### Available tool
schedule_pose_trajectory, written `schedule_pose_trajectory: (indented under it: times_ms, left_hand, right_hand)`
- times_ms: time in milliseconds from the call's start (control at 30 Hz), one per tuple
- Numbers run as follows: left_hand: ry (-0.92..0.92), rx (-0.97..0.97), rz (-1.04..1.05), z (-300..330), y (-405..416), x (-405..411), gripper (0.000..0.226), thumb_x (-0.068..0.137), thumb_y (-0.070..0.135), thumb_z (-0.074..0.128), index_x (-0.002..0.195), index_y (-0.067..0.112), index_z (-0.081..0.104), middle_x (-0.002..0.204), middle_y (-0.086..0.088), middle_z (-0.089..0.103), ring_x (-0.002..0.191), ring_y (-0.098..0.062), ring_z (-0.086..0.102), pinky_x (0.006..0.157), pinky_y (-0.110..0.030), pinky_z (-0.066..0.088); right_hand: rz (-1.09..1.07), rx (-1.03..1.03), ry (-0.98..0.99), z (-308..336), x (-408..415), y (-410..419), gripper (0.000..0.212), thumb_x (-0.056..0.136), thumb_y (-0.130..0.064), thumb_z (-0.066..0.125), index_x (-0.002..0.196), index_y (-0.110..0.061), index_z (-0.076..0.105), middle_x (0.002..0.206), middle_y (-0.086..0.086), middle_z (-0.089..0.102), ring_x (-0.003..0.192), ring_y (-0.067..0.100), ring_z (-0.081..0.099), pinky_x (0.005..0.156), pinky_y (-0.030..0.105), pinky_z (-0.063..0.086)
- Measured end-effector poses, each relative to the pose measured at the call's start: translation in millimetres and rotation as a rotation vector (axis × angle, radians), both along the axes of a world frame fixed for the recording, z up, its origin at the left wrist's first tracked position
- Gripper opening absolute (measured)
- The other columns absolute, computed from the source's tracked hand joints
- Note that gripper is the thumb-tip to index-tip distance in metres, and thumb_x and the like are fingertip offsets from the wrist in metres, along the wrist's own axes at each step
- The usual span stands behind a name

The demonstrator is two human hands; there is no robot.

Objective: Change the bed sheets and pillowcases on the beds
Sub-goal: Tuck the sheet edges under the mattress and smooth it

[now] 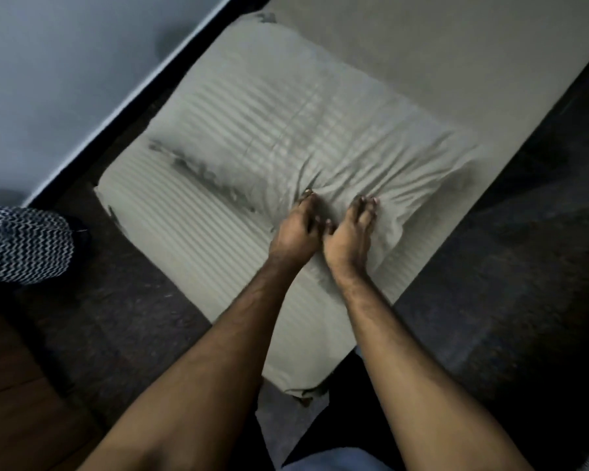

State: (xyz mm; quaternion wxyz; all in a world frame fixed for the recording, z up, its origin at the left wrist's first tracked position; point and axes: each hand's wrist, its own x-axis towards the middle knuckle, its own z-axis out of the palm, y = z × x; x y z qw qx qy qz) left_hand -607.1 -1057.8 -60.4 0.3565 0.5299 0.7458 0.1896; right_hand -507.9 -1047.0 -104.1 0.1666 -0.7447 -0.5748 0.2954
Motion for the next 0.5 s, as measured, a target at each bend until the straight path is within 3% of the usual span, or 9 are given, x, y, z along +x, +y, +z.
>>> schedule_pose_trajectory:
  times_ms: [167,400,500]
  left_hand:
    - [0.027,-0.022,0.029,-12.2,-62.5,-59.7,0.061,0.095,-0.008,0.042,0.152,0.01,0.042,0.161,-0.008,0.036,0.15,-0.019,0.031,0.122,-0.03,0.027]
    - [-0.007,-0.018,-0.107,-14.4,-175.0,-144.9,0.053,0.103,0.009,0.047,0.155,0.013,0.037,0.163,-0.005,0.032,0.151,-0.018,0.028,0.123,-0.035,0.025]
    - [0.013,-0.065,-0.17,-12.4,-223.9,-175.3,0.053,0.103,0.011,0.049,0.155,0.012,0.037,0.163,-0.006,0.033,0.149,-0.02,0.032,0.122,-0.035,0.028]
  right_hand:
    - [0.034,-0.065,0.076,-7.3,-50.5,-57.4,0.069,0.094,-0.017,0.06,0.154,0.0,0.03,0.166,0.017,0.01,0.155,0.028,0.008,0.124,0.03,0.013]
    - [0.022,-0.251,0.133,-4.5,-135.6,-147.0,0.071,0.1,-0.034,0.056,0.157,-0.006,0.025,0.167,0.012,0.013,0.152,0.026,0.021,0.118,0.031,0.024]
    - [0.005,-0.299,0.197,-4.2,-161.6,-190.1,0.071,0.101,-0.033,0.056,0.158,-0.007,0.022,0.168,0.01,0.011,0.153,0.022,0.017,0.119,0.029,0.019]
